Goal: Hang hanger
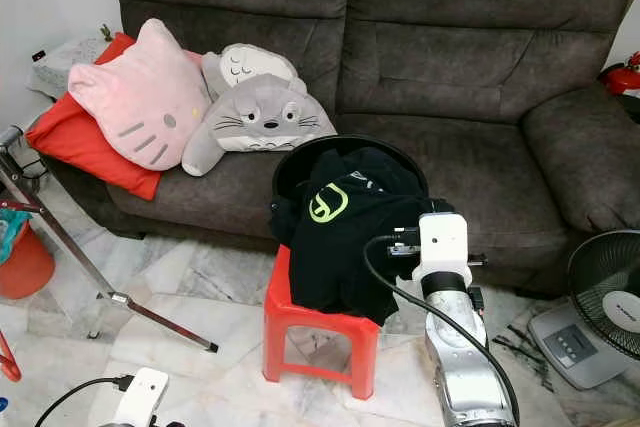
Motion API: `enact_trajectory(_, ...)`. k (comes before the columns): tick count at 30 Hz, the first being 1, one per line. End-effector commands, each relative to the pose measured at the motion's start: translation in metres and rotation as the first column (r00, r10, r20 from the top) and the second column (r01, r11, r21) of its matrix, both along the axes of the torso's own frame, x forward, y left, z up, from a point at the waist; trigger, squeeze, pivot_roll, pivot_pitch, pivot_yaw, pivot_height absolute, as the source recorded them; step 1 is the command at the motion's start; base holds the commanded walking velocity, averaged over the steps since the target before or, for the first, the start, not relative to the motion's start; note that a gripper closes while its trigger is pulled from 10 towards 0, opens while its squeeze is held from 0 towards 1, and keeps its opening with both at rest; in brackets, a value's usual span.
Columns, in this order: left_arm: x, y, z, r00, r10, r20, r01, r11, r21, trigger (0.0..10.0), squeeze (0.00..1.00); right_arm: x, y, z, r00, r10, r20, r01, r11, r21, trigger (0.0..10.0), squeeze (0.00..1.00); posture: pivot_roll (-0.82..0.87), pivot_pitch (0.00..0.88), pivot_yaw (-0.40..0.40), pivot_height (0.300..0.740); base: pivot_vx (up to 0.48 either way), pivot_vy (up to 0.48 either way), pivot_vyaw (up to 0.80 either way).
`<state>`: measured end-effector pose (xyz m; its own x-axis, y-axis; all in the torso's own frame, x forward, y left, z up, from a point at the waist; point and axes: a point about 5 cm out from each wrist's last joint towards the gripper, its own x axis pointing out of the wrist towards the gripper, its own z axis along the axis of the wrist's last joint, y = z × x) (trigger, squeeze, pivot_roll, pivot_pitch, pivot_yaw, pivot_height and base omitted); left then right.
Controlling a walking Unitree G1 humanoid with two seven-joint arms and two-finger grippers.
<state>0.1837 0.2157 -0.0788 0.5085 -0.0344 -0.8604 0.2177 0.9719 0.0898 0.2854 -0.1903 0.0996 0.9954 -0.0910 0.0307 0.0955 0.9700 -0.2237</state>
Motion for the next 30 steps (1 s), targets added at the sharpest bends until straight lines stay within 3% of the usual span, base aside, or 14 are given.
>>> enact_trajectory(1, -0.004, 0.0, -0.002, 1.0, -0.005, -0.023, 0.005, 1.0, 0.006, 10.0, 0.0, 0.003, -0.002, 0.002, 1.0, -0.012, 0.013, 0.012, 1.0, -0.002, 10.0, 0.0, -0.15, 0.0, -0.003, 0.74, 0.0, 0.0, 0.0)
enact_trajectory(14, -0.007, 0.0, -0.003, 1.0, -0.004, -0.026, 0.004, 1.0, 0.003, 10.0, 0.0, 0.01, 0.001, 0.016, 0.998, 0.016, 0.068, -0.013, 0.999, -0.043, 10.0, 0.0, -0.13, 0.0, -0.017, 0.74, 0.0, 0.0, 0.0)
enact_trajectory(30, -0.009, 0.0, -0.004, 1.0, -0.003, -0.029, 0.003, 1.0, 0.0, 10.0, 0.0, 0.012, -0.002, 0.017, 0.997, 0.012, 0.071, -0.008, 0.998, -0.058, 10.0, 0.0, -0.13, 0.0, -0.018, 0.74, 0.0, 0.0, 0.0)
